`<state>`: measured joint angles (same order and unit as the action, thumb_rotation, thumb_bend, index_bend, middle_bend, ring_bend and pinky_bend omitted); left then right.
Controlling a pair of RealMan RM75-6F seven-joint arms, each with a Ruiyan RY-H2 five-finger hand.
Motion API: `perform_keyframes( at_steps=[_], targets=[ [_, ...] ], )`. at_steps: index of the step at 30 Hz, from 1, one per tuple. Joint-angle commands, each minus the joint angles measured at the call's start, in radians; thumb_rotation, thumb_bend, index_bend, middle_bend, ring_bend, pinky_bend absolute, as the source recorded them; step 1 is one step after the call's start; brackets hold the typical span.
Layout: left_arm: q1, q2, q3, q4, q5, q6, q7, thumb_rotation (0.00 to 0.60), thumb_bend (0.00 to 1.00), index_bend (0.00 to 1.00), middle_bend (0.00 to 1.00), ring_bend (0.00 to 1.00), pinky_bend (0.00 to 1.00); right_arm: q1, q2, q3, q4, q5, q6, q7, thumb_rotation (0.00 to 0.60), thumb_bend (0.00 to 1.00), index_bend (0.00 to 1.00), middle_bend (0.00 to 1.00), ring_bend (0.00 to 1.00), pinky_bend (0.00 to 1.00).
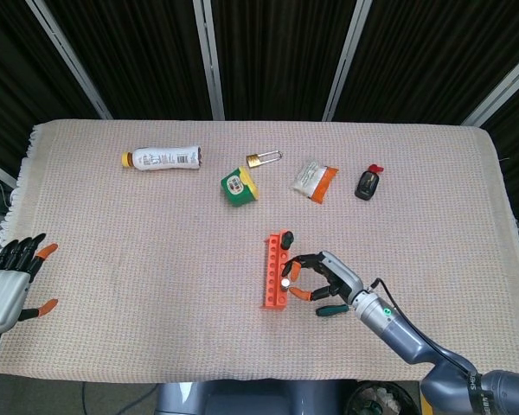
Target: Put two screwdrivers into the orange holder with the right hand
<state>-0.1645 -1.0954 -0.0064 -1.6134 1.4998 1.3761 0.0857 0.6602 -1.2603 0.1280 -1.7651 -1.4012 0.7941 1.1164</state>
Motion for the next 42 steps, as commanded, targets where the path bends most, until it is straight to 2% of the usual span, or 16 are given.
perform_keyframes(
  at_steps=[1,10,20,23,28,31,33,36,39,42],
  targets=[
    [0.000,0.000,0.000,0.000,0.000,0.000,-0.001,0.600,0.14,0.13,0.00,0.00,0.00,-0.001,-0.002,0.001,0.001,0.000,-0.002,-0.001,0.600,0.25,0.64,0.40,0.22,0.19],
    [0.000,-0.001,-0.001,0.002,0.001,0.001,-0.001,0.600,0.14,0.13,0.00,0.00,0.00,-0.003,0.005,0.011,-0.007,0.000,-0.002,-0.011,0.600,0.24,0.63,0.40,0.21,0.19],
    [-0.002,0.000,-0.004,0.002,0.004,0.006,-0.009,0.600,0.14,0.13,0.00,0.00,0.00,-0.023,0.065,0.025,-0.059,-0.005,0.033,-0.043,0.600,0.24,0.62,0.39,0.21,0.19],
    [-0.003,0.000,-0.005,0.003,0.004,0.004,-0.014,0.600,0.14,0.13,0.00,0.00,0.00,-0.035,0.100,0.027,-0.080,-0.014,0.050,-0.051,0.600,0.24,0.58,0.38,0.21,0.19],
    [-0.003,0.000,-0.005,0.011,-0.005,-0.004,-0.021,0.600,0.14,0.13,0.00,0.00,0.00,-0.068,0.177,0.025,-0.093,-0.041,0.103,-0.093,0.600,0.24,0.45,0.34,0.21,0.19],
    [-0.001,-0.005,-0.007,0.019,-0.016,-0.005,-0.014,0.600,0.14,0.13,0.00,0.00,0.00,-0.107,0.216,0.021,-0.074,-0.042,0.178,-0.229,0.600,0.24,0.39,0.29,0.17,0.18],
    [0.002,-0.009,-0.007,0.021,-0.020,-0.004,-0.015,0.600,0.14,0.13,0.00,0.00,0.00,-0.146,0.223,0.020,-0.023,-0.026,0.266,-0.437,0.600,0.24,0.35,0.26,0.12,0.15],
    [0.005,-0.010,-0.005,0.021,-0.024,-0.003,-0.018,0.600,0.14,0.12,0.00,0.00,0.00,-0.191,0.196,0.020,0.007,0.013,0.364,-0.657,0.600,0.24,0.29,0.20,0.04,0.07],
    [0.012,-0.009,-0.004,0.018,-0.027,0.003,-0.018,0.600,0.14,0.09,0.00,0.00,0.00,-0.230,0.180,0.016,0.045,0.030,0.445,-0.816,0.600,0.24,0.24,0.15,0.00,0.01],
    [0.020,-0.004,-0.002,0.013,-0.029,0.011,-0.024,0.600,0.14,0.07,0.00,0.00,0.00,-0.271,0.167,0.005,0.088,0.026,0.520,-0.937,0.600,0.24,0.24,0.13,0.00,0.00]
  ],
)
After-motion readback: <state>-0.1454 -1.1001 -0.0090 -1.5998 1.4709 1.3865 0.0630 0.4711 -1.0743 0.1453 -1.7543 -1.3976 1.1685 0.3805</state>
